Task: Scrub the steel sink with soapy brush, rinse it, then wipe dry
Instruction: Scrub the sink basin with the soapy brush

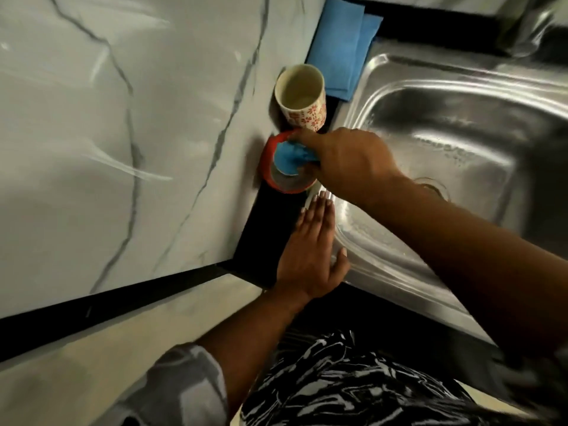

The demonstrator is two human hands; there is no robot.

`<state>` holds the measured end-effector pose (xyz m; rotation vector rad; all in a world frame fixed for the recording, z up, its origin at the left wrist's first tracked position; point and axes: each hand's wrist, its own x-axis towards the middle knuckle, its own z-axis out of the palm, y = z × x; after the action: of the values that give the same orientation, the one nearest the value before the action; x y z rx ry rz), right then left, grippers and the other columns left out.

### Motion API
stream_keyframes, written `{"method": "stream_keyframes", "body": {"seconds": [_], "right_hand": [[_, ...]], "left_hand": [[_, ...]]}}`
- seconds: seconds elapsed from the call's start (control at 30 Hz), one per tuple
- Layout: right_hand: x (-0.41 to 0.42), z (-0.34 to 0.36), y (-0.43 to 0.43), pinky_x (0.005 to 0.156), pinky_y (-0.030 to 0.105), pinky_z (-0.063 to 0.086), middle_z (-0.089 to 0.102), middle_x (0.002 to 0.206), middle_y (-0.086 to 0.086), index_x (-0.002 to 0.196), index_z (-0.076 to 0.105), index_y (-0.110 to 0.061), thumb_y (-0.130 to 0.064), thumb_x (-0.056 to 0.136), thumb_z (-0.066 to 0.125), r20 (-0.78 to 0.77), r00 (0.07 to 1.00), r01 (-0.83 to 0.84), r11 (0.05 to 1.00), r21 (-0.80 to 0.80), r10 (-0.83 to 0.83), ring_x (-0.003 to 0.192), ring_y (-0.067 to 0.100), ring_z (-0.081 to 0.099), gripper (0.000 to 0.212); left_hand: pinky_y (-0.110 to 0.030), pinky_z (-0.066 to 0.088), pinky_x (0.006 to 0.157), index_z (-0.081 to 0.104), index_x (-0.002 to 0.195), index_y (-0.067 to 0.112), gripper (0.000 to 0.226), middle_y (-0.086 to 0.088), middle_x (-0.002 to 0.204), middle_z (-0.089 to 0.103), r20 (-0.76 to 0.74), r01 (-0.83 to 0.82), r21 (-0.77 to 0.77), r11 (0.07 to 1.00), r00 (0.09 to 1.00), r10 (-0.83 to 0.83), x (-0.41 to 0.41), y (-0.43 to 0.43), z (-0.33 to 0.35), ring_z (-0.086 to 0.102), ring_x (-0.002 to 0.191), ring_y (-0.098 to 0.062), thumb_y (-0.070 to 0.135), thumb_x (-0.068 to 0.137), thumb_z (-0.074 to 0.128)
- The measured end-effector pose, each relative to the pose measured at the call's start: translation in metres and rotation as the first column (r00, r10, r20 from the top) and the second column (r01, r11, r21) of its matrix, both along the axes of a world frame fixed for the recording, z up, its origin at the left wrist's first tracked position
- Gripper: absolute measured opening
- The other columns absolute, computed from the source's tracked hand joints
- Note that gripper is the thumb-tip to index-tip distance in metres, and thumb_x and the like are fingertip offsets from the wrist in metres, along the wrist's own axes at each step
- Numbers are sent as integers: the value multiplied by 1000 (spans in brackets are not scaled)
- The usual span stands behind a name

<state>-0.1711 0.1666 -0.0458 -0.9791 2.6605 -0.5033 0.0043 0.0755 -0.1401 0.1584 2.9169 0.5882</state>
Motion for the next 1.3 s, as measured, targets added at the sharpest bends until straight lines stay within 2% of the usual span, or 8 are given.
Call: {"method": "stream_keyframes", "body": {"seconds": [0.33,0.57,0.67,0.73,0.83,0.93,1.03,1.3], "right_hand": [[-2,-26,-32,65,39,42,68,106,8,142,46,-34,-47,104,48,-82,994,-57,987,151,70,93,36,67,40],[-7,-9,1,85,38,49,69,124,6,145,52,-42,-56,93,64,169,978,140,987,-79,-125,109,30,66,54],[-17,-1,66,74,21,45,70,105,-13,136,62,-31,-55,94,67,322,926,264,949,-171,-199,87,0,64,49],[-16,1,122,74,16,45,65,93,-21,128,64,-34,-59,92,62,449,870,278,955,-107,-204,79,-8,61,43],[-2,-12,212,89,39,54,71,104,-4,126,64,-33,-73,74,55,567,775,180,957,226,-279,92,16,69,66],[21,-39,304,96,46,55,74,112,-3,133,63,-37,-97,61,49,570,703,74,841,535,-425,95,20,71,95],[38,-80,379,97,50,55,73,116,-6,133,60,-43,-98,65,50,576,662,-2,767,642,-480,103,21,71,89],[44,-131,158,72,25,44,64,100,-10,125,61,-22,-53,102,50,807,586,-35,993,115,-73,77,3,57,41]], "left_hand": [[-50,8,132,14,165,-5,96,-25,174,10,47,-22,-31,999,999,24,1,0,-4,-3,164,-32,43,95,57],[-53,12,131,14,164,-9,97,-27,173,8,-19,-22,10,1000,1000,22,2,-1,-10,1,164,-35,40,92,58],[-56,13,131,16,163,-11,94,-29,173,8,-45,-14,20,1000,999,15,1,-1,-14,4,163,-38,42,94,53],[-58,14,130,17,162,-12,93,-31,172,10,-52,-5,17,1000,999,6,1,-2,-14,6,163,-41,43,95,50],[-58,13,131,17,161,-13,91,-33,171,13,-47,-7,2,1000,999,7,0,0,-16,6,162,-42,41,96,50],[-56,10,131,16,162,-12,93,-32,171,14,-55,-14,-3,1000,998,14,1,0,-15,6,162,-43,36,94,57],[-59,10,131,14,163,-11,92,-30,172,11,-46,-11,-6,1000,999,11,-1,1,-16,4,162,-42,34,94,56],[-61,13,130,15,162,-13,89,-32,171,12,-59,-18,-4,1000,998,18,-2,2,-13,8,161,-45,33,96,53]]}}
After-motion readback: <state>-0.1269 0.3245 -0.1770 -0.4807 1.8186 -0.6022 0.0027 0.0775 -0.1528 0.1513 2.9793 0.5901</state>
